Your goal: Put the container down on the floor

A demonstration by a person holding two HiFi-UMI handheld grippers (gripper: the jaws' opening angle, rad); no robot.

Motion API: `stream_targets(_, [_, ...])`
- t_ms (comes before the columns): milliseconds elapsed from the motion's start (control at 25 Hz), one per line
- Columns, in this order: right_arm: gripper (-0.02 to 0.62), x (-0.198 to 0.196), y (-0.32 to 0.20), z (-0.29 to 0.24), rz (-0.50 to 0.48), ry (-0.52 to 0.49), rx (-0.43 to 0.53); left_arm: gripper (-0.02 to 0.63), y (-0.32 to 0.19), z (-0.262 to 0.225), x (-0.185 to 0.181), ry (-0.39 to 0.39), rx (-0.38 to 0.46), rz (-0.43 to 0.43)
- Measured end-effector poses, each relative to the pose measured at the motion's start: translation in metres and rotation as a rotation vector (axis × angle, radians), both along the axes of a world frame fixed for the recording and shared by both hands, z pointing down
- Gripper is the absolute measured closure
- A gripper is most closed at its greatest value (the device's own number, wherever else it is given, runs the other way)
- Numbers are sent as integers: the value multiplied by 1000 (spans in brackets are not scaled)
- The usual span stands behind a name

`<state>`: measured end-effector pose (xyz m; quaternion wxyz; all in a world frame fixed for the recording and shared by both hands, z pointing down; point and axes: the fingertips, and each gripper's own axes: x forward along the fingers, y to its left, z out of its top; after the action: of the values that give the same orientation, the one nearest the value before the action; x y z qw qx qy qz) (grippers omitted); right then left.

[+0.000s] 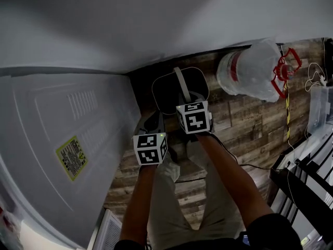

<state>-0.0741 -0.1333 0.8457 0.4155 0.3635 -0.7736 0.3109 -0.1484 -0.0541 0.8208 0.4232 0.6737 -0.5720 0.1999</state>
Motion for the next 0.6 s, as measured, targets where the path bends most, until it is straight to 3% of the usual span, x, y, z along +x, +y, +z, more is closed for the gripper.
stream_targets(600, [563, -9, -26, 34, -4, -2, 25, 588, -27, 34, -7, -11, 31, -19])
